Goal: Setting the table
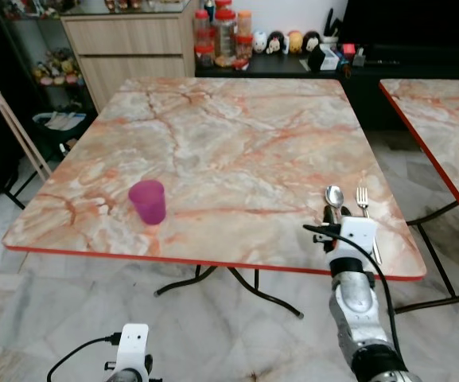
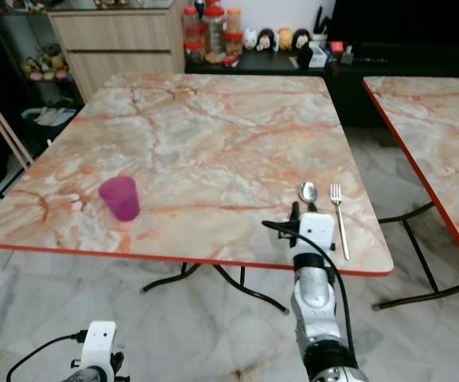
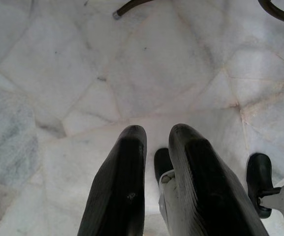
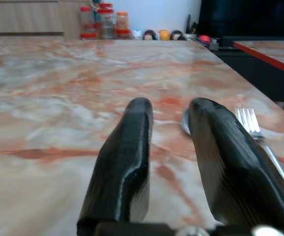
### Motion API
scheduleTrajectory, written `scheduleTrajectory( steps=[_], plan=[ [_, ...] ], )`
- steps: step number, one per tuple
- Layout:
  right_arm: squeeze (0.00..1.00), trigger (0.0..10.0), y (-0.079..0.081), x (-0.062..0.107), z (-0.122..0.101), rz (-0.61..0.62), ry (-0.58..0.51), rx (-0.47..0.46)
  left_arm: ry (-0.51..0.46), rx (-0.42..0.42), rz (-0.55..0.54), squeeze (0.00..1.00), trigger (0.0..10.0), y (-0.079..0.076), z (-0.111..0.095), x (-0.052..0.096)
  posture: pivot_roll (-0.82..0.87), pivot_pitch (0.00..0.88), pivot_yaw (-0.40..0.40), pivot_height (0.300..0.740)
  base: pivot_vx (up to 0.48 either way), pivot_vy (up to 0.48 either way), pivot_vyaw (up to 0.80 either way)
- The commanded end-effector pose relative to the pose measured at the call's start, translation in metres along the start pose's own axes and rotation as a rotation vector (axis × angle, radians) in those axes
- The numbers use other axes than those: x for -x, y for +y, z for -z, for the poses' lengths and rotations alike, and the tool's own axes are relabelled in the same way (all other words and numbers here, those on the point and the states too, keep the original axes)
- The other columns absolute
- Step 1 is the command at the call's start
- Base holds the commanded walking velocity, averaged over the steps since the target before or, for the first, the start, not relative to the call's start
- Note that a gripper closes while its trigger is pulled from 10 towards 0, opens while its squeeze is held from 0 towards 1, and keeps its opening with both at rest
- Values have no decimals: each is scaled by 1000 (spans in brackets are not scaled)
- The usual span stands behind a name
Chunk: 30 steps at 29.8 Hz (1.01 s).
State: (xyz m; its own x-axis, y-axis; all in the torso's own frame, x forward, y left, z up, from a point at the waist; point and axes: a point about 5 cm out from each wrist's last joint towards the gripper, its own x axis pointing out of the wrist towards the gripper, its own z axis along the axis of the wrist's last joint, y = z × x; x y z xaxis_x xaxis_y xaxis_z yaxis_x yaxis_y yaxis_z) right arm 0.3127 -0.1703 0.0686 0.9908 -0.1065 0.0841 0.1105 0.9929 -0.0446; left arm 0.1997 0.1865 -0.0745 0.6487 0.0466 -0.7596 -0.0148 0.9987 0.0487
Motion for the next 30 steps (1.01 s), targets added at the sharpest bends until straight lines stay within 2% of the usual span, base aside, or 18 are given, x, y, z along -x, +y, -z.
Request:
scheduleTrajectory(
  steps=[1, 7, 30],
  plan=[
    [0, 10000, -3, -1, 0, 13, 0, -7, 7, 7, -10, 0, 10000, 2, 0, 0, -62, 0, 20, 740, 0, 0, 0],
    [0, 10000, -1, -2, -1, 7, 2, -15, 5, 4, -10, 0, 10000, 2, 0, 0, -63, 0, 21, 740, 228, 0, -254],
    [0, 10000, 4, 0, 2, -21, 10, -8, 8, 5, -10, 0, 10000, 3, 2, 0, -56, 0, 18, 740, 278, 0, 0]
  ],
)
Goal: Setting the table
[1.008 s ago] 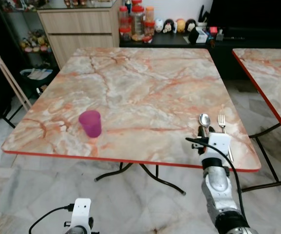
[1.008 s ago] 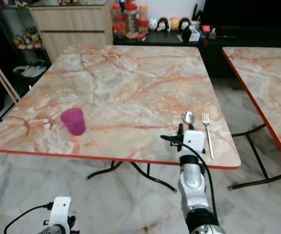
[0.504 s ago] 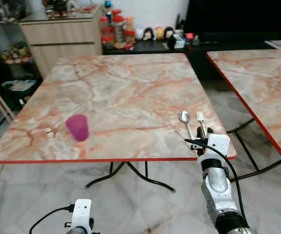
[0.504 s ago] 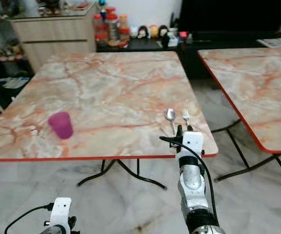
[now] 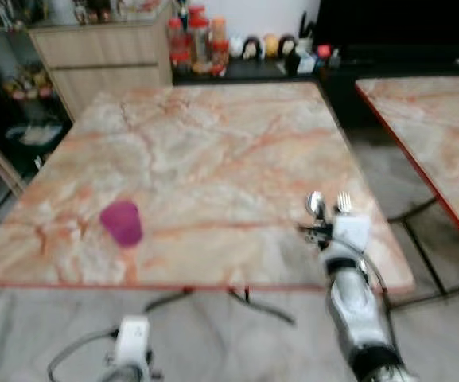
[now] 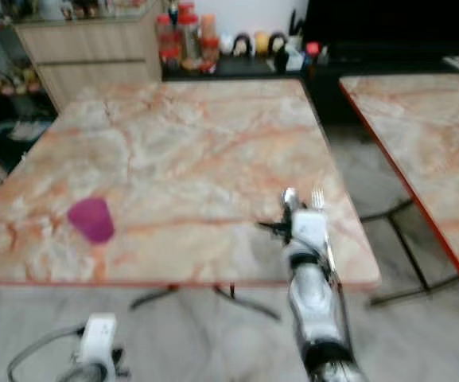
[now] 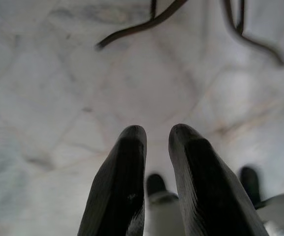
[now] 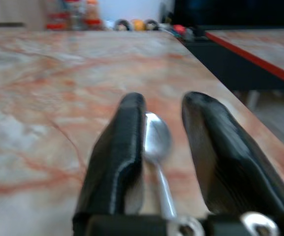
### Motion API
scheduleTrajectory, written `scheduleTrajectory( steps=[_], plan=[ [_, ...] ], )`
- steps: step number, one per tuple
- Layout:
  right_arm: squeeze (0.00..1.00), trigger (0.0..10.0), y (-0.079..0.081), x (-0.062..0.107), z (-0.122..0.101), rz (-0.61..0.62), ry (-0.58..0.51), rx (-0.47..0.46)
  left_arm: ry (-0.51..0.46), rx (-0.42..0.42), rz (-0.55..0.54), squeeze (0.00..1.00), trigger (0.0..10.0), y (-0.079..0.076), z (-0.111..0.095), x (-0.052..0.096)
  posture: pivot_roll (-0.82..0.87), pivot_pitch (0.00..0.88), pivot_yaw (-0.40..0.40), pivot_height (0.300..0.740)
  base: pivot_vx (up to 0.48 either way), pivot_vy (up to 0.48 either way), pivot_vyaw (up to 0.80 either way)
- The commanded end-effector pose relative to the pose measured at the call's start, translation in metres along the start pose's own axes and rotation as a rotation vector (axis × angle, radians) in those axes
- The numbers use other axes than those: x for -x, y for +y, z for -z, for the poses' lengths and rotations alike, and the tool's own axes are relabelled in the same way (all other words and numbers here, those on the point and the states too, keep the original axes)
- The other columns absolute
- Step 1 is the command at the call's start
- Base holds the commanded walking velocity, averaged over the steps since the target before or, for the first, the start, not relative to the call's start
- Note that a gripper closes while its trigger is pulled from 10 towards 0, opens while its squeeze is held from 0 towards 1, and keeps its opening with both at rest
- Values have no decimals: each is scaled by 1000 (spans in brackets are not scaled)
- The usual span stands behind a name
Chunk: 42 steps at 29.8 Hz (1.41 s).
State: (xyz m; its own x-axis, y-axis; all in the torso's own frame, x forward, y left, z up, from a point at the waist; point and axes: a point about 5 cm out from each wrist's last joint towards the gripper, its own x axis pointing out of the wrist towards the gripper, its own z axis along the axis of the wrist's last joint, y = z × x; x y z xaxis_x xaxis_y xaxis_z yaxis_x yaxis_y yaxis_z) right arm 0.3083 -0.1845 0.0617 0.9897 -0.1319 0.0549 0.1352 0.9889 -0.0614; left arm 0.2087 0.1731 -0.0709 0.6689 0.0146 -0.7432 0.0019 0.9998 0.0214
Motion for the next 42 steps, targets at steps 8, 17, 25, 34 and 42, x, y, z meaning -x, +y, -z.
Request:
scheduleTrajectory(
  steps=[8, 17, 25, 34, 42],
  plan=[
    [0, 10000, 18, -2, -4, -50, -13, -24, 37, -8, -39, 0, 10000, 16, 13, 4, -54, 0, 19, 740, 277, 0, 0],
    [0, 10000, 20, 1, -1, -58, -8, -25, 30, -2, -36, 0, 10000, 16, 13, 5, -54, 0, 19, 740, 118, 0, 0],
    [0, 10000, 16, 7, 4, -45, 7, -19, 42, -9, -30, 0, 10000, 14, 17, 5, -64, 0, 18, 740, 0, 0, 0],
    [1000, 10000, 13, 4, 1, -39, 0, -34, 40, -1, -29, 0, 10000, 12, 15, 5, -58, 0, 9, 740, 0, 0, 0],
    [1000, 10000, 0, 5, 5, 11, 34, -40, 44, 2, -28, 0, 10000, 12, 16, 5, -66, 0, 15, 740, 0, 0, 0]
  ],
)
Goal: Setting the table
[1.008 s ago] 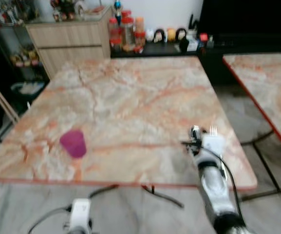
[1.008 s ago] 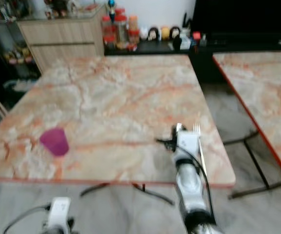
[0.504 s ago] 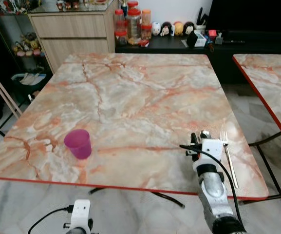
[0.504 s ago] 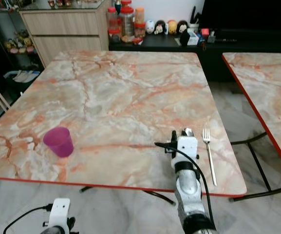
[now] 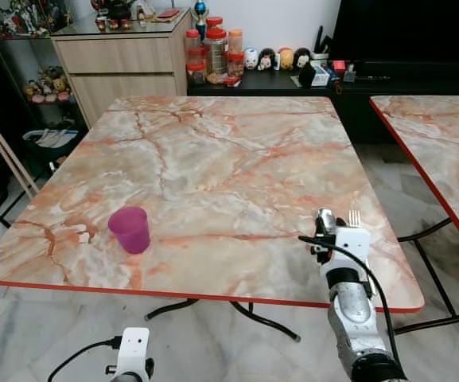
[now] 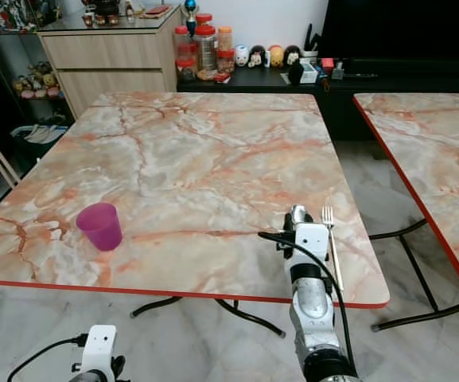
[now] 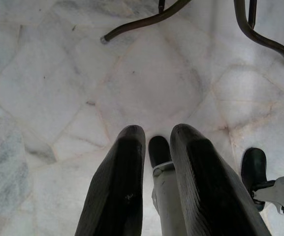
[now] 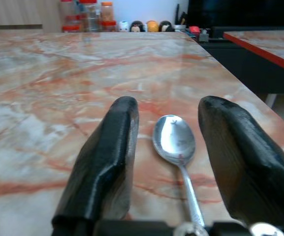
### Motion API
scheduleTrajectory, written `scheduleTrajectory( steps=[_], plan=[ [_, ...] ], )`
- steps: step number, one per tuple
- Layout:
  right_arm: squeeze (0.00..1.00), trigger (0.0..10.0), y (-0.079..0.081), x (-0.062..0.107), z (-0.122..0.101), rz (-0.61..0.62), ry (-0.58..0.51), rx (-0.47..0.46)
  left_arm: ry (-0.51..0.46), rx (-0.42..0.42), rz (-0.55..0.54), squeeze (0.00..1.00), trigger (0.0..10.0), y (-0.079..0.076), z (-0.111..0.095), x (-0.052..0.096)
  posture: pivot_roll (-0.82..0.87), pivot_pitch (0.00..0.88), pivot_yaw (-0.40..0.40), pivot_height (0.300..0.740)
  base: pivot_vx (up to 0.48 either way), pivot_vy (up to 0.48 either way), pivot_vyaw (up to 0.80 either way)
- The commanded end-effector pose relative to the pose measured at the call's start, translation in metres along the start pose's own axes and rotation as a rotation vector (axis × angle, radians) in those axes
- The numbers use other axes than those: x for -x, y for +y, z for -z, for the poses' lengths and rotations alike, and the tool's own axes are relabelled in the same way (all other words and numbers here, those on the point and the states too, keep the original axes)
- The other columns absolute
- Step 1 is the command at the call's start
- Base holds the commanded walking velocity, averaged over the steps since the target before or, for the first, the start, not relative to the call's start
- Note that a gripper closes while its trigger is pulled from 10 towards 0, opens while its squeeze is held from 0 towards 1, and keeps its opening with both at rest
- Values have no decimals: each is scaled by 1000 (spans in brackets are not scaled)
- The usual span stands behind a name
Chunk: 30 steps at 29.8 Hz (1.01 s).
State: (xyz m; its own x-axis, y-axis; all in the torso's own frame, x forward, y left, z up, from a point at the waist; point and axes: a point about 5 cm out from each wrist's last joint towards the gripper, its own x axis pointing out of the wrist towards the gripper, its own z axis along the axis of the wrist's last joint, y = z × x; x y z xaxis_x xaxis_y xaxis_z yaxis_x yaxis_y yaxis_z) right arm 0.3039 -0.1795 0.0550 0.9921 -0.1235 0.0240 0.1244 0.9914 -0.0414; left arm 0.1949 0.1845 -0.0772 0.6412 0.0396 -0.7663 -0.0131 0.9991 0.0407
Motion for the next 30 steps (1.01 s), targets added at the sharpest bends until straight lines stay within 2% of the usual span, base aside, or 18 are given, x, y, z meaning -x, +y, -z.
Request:
scheduleTrajectory(
  steps=[1, 4, 8, 11, 12, 14, 18, 23, 30],
  plan=[
    [1000, 10000, -7, 0, -1, 22, 9, -31, 9, 3, -3, 0, 10000, 1, 2, 0, -66, 0, 15, 740, 0, 0, 0],
    [1000, 10000, -9, 0, 1, 7, 40, 3, 9, -2, 0, 0, 10000, 1, 2, 0, -73, 0, 20, 740, 0, 0, 0],
    [1000, 10000, -14, -2, 0, 12, 53, -3, 8, -4, -1, 0, 10000, 1, 1, 0, -79, 0, 22, 740, 0, 0, 0],
    [1000, 10000, -14, -3, 2, -35, 98, 17, 6, -5, 0, 0, 10000, 0, 0, 0, -82, 0, 22, 740, 0, 0, 0],
    [0, 10000, -14, -3, 2, -49, 105, 17, 5, -5, 0, 0, 10000, 0, 0, 0, -82, 0, 22, 740, 0, 0, 0],
    [0, 10000, -12, -3, 1, -110, 115, 37, 4, -6, 1, 0, 10000, 0, 0, 0, -85, 0, 21, 740, 0, 0, 0],
    [0, 10000, -11, -3, 1, -124, 124, 40, 4, -6, 2, 0, 10000, -1, 0, 0, -85, 0, 21, 740, 0, 0, 0],
    [0, 10000, -20, -8, -3, -128, 180, 57, 12, -10, 5, 0, 10000, 0, 3, 1, -88, 0, 21, 740, 0, 0, 0],
    [0, 10000, -40, -11, -5, -83, 195, 54, 16, -24, 11, 0, 10000, 0, 3, 1, -88, 0, 26, 740, 0, 0, 0]
  ],
)
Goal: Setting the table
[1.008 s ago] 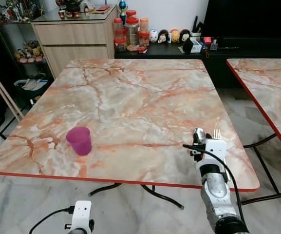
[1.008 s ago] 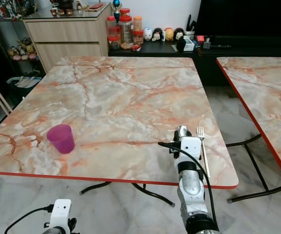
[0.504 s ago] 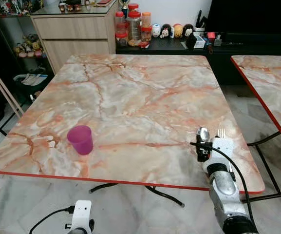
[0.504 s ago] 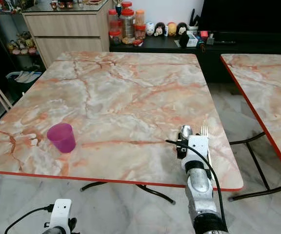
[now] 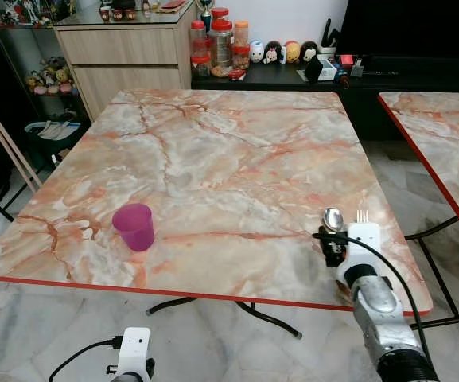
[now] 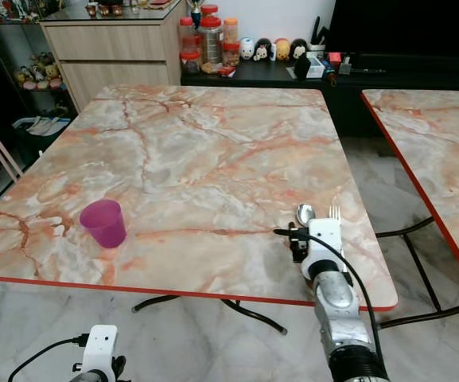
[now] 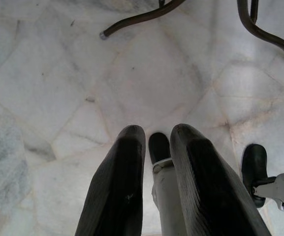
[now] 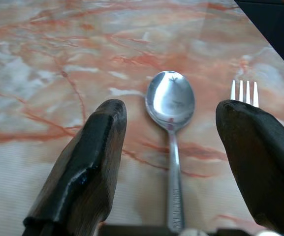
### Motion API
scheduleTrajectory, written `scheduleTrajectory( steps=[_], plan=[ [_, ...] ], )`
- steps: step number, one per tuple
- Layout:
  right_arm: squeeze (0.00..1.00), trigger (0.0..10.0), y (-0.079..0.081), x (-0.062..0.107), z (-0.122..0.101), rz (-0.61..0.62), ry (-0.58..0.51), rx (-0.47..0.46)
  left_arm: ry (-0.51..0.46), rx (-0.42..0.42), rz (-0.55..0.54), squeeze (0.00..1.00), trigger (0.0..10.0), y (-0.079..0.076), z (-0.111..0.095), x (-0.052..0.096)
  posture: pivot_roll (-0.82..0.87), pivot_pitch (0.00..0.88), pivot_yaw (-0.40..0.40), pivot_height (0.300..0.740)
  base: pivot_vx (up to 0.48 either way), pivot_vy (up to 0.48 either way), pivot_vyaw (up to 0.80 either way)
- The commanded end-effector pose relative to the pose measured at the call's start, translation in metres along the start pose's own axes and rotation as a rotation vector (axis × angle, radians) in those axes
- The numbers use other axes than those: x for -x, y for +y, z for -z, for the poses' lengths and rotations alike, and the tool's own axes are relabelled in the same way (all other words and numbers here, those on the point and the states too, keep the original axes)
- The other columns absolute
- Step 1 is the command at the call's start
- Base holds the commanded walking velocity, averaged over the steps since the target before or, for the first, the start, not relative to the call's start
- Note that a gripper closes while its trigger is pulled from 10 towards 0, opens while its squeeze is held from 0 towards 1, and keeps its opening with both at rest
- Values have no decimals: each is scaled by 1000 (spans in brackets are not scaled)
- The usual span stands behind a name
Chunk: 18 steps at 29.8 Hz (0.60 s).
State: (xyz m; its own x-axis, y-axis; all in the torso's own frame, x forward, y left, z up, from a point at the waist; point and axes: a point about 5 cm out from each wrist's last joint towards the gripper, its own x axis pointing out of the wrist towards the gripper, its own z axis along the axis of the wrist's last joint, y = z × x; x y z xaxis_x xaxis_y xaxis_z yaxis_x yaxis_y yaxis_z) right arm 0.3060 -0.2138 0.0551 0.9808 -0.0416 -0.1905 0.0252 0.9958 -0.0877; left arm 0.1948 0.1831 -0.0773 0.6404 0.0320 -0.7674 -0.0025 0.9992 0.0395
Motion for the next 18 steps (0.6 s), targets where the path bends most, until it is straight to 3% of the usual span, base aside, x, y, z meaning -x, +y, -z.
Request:
scheduleTrajectory(
  steps=[1, 10, 18],
  plan=[
    [0, 10000, -9, -2, -7, 16, -12, -2, 14, -17, 5, 0, 10000, 1, 3, 1, -90, 0, 27, 740, 0, 0, 0],
    [0, 10000, -14, 3, 6, 46, 29, -7, 4, -27, 11, 0, 10000, 0, -2, -1, -87, 0, 30, 740, 0, 0, 0],
    [0, 10000, -1, -4, 4, 9, 39, -45, 6, -18, 4, 0, 10000, 1, -2, -1, -84, 0, 34, 740, 0, 0, 0]
  ],
)
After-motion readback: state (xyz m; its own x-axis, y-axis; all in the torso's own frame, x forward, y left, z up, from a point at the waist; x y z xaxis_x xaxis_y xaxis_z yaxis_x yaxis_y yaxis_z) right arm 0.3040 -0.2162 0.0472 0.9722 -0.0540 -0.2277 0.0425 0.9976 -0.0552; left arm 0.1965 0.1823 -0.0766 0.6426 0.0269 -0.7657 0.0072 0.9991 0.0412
